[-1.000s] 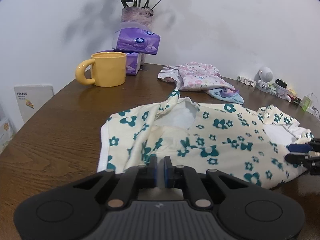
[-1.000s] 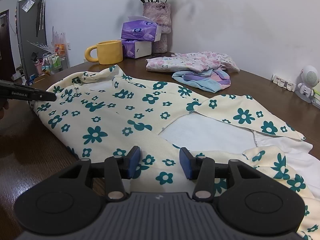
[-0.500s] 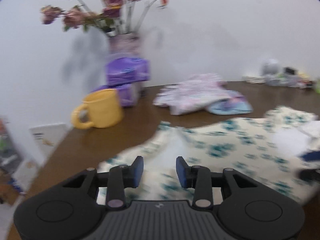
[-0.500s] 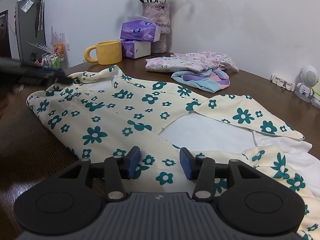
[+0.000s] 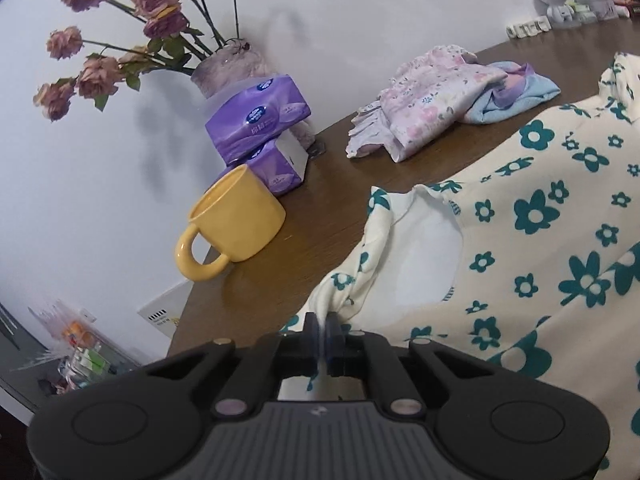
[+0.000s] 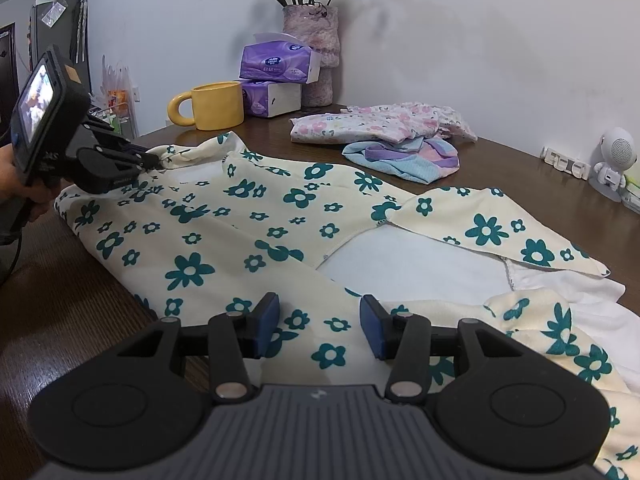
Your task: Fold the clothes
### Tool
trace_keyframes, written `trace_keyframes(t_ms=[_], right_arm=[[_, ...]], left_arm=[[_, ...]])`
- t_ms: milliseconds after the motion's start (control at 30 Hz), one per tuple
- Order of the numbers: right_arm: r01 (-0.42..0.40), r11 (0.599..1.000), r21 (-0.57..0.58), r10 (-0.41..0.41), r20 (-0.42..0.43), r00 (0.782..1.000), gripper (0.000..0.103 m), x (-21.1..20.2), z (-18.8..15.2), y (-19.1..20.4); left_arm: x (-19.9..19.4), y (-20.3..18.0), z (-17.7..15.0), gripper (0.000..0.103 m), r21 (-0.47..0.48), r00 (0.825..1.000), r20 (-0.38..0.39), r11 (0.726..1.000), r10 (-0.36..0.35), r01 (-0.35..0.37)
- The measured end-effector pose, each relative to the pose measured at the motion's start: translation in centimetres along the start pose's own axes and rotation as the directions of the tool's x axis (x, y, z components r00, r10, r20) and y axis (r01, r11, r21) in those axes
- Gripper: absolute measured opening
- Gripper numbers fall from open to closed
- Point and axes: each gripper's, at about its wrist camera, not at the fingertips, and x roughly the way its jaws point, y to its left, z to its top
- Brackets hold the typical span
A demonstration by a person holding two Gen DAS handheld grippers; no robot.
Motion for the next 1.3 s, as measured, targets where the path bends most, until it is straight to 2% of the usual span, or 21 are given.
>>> trace_keyframes(t_ms=[100, 133, 167, 233, 333, 400, 433, 600, 633, 700, 733, 767, 933, 1000, 1067, 1300], right_arm=[[-0.001, 1.000, 0.001, 0.001, 0.000, 1.000, 0.045, -0.1, 0.0, 0.0], [-0.001, 1.000, 0.001, 0.001, 0.000, 1.000, 0.045, -0.1, 0.0, 0.0], [-0.002, 1.000, 0.001, 0.002, 0.000, 1.000, 0.045, -0.1, 0.0, 0.0], [-0.002, 1.000, 0.001, 0.002, 0.000, 1.000, 0.045, -0.1, 0.0, 0.0], [-0.002, 1.000, 0.001, 0.002, 0.000, 1.000, 0.046, -0.1, 0.0, 0.0], [-0.002, 1.000, 0.001, 0.002, 0.000, 1.000, 0.045, -0.1, 0.0, -0.1], [-0.002, 1.000, 0.001, 0.002, 0.000, 1.000, 0.045, -0.1, 0.0, -0.1], [-0.002, 1.000, 0.001, 0.002, 0.001, 1.000, 0.046, 0.0, 0.0, 0.0], [-0.002, 1.000, 0.002, 0.002, 0.001, 1.000, 0.046, 0.0, 0.0, 0.0], [-0.002, 1.000, 0.002, 0.002, 0.000, 1.000, 0.046, 0.0, 0.0, 0.0], [-0.003, 1.000, 0.002, 0.003, 0.000, 1.000, 0.046, 0.0, 0.0, 0.0], [-0.003, 1.000, 0.002, 0.003, 0.000, 1.000, 0.046, 0.0, 0.0, 0.0], [-0.005, 1.000, 0.004, 0.005, 0.000, 1.000, 0.046, 0.0, 0.0, -0.1], [-0.004, 1.000, 0.003, 0.004, 0.000, 1.000, 0.046, 0.0, 0.0, -0.1], [-0.004, 1.000, 0.003, 0.004, 0.000, 1.000, 0.046, 0.0, 0.0, 0.0], [-0.003, 1.000, 0.002, 0.003, 0.001, 1.000, 0.046, 0.0, 0.0, 0.0]], left_arm=[[0.0, 0.3, 0.2, 0.011, -0.037, 1.000, 0.000, 0.999, -0.008, 0.008], [-0.1, 0.8, 0.3, 0.019, -0.076, 0.999, 0.000, 0.997, -0.035, 0.035], [-0.3, 1.4, 0.4, 0.031, -0.123, 0.998, 0.006, 0.990, -0.062, 0.063], [-0.3, 2.4, 0.6, 0.040, -0.200, 0.995, 0.015, 0.975, -0.099, 0.100], [0.1, 3.4, 0.7, 0.038, -0.274, 0.993, 0.010, 0.955, -0.115, 0.113], [0.7, 3.4, 0.6, 0.024, -0.270, 0.994, -0.008, 0.958, -0.105, 0.099], [1.1, 3.3, 0.5, 0.008, -0.267, 0.994, -0.020, 0.958, -0.110, 0.101], [1.1, 2.1, 0.3, 0.006, -0.179, 0.997, -0.024, 0.981, -0.075, 0.070], [1.0, 1.8, 0.4, 0.011, -0.163, 0.997, -0.023, 0.985, -0.068, 0.063], [0.1, 2.3, 0.3, 0.025, -0.193, 0.995, -0.002, 0.977, -0.095, 0.093], [-0.8, 2.9, 0.1, 0.043, -0.230, 0.993, 0.020, 0.966, -0.115, 0.116], [-1.7, 3.4, -0.2, 0.050, -0.252, 0.992, 0.040, 0.959, -0.120, 0.127], [-4.4, 4.9, -2.0, 0.049, -0.299, 0.990, 0.070, 0.944, -0.122, 0.137], [-4.6, 5.3, -2.4, 0.039, -0.321, 0.989, 0.071, 0.936, -0.128, 0.144], [-4.3, 5.8, -2.6, 0.022, -0.363, 0.988, 0.070, 0.919, -0.138, 0.154], [-2.5, 5.6, -3.4, 0.021, -0.426, 0.972, 0.030, 0.877, -0.233, 0.223]])
